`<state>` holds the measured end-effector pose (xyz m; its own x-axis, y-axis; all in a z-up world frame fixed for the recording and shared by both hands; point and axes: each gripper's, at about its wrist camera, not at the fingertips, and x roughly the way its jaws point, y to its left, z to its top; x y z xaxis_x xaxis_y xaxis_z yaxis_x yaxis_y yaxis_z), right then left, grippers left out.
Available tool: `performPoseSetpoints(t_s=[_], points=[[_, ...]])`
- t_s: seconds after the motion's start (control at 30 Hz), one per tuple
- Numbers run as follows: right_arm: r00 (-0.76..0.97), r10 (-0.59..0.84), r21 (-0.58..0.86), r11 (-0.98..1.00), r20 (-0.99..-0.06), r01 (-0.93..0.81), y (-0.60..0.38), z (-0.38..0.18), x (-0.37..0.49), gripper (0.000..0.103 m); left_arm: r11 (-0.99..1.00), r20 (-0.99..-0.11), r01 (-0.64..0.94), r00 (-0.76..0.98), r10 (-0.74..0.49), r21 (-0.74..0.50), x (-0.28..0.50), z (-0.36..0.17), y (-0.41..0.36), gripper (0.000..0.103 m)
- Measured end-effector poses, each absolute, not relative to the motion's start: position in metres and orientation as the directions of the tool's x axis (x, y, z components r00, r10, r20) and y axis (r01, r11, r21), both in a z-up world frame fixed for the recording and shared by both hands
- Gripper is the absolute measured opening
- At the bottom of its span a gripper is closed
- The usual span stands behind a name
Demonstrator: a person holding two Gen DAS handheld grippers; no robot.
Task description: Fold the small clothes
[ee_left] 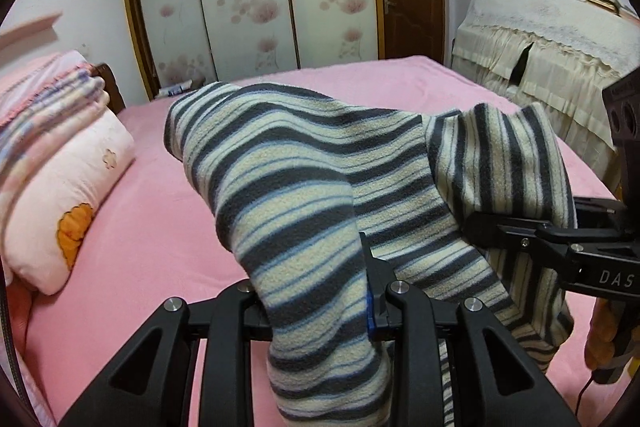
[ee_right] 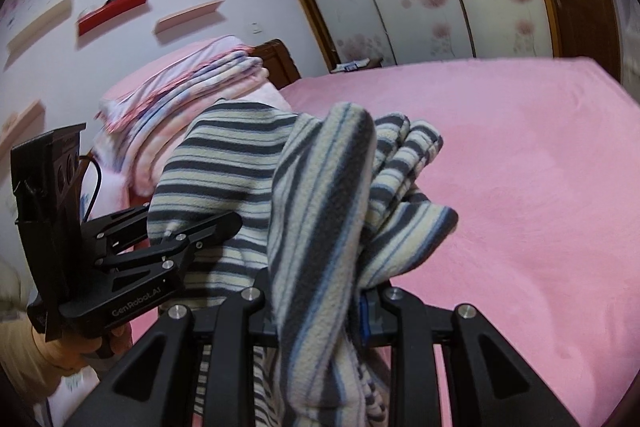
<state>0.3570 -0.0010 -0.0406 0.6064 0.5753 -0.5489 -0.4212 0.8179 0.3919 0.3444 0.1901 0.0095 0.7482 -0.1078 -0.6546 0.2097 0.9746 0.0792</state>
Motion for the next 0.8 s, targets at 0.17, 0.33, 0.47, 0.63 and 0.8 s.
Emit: performPoseSetpoints(t_s=[0.17, 0.33, 0.47, 0.63, 0.8], points=[[0.594, 0.574, 0.467, 0.815, -0.565, -0.343, -0.011, -0.074, 0.425, 0.025, 0.967, -0.683, 0.231, 0.724, -0.099, 0.105, 0.424, -0.019, 0.18, 0.027], [0.575, 0.582, 0.552, 0.794, -0.575, -0.253, -0.018, -0.112, 0.484, 0.026, 0.958, -0.722, 0.24, 0.689, -0.057, 0.154, 0.492, -0.056, 0.172, 0.027], [0.539, 0.62, 0.636, 0.748, -0.57, -0.188, -0.017, -0.146, 0.519, 0.026, 0.942, -0.767, 0.267, 0.642, -0.016, 0.204, 0.543, -0.085, 0.164, 0.028], [0.513, 0.643, 0.678, 0.72, -0.569, -0.151, -0.015, -0.18, 0.552, 0.026, 0.923, -0.794, 0.302, 0.608, 0.006, 0.237, 0.586, -0.114, 0.165, 0.029], [0.498, 0.636, 0.665, 0.732, -0.589, -0.149, -0.021, -0.205, 0.584, 0.027, 0.932, -0.777, 0.283, 0.629, -0.003, 0.226, 0.621, -0.137, 0.162, 0.035]])
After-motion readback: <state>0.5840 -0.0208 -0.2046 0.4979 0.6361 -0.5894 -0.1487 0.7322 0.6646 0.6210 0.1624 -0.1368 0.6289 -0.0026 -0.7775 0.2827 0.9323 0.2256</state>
